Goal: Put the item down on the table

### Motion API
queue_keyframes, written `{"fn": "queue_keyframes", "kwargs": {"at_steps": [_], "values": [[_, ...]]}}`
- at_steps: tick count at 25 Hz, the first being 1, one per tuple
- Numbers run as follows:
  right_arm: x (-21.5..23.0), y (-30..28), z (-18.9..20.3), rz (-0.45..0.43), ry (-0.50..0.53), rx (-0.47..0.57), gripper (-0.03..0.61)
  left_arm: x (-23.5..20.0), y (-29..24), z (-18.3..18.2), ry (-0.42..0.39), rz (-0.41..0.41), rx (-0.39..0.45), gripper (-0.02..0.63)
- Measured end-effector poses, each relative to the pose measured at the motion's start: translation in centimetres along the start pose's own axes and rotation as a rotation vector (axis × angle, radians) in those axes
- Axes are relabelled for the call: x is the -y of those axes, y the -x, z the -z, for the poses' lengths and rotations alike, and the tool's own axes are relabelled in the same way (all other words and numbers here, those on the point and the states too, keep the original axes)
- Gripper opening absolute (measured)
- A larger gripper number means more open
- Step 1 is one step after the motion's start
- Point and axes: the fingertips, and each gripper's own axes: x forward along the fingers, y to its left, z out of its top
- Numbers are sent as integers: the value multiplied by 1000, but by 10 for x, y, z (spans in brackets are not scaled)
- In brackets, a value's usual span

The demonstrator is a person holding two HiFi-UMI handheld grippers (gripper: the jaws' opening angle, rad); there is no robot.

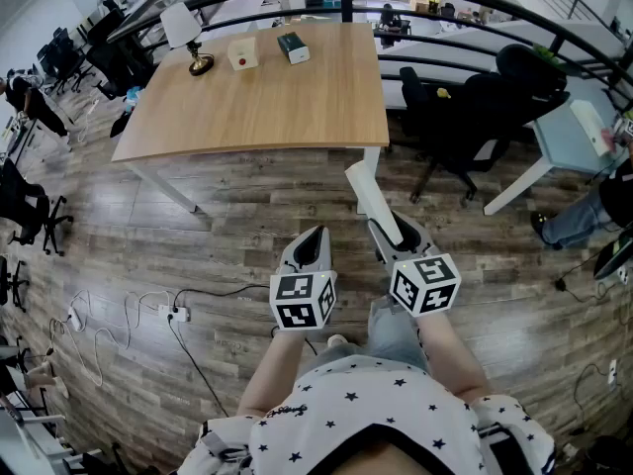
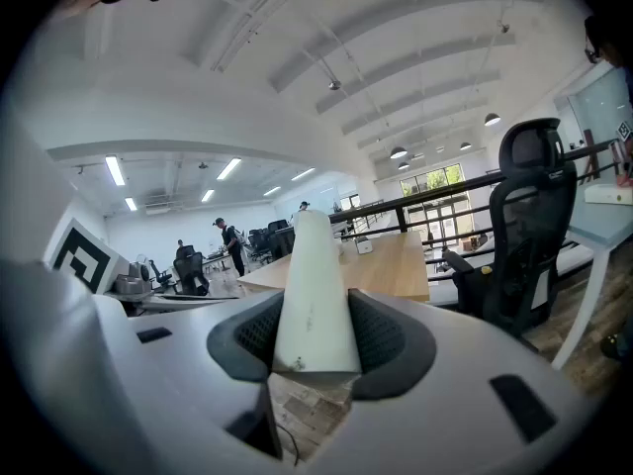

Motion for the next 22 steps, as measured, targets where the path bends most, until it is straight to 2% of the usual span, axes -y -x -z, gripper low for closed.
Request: {"fn": "queue_keyframes", "kwargs": {"at_steps": [5,15,22], "values": [[-35,25,7,-26,22,-2,160,2,41,7,28,9,29,11],[-71,31,8,-52,46,14,160,-22,72,7,112,-27,74,11],[-75,25,10,-45,2,40,160,-28,75,8,101,-21,76,11]]}}
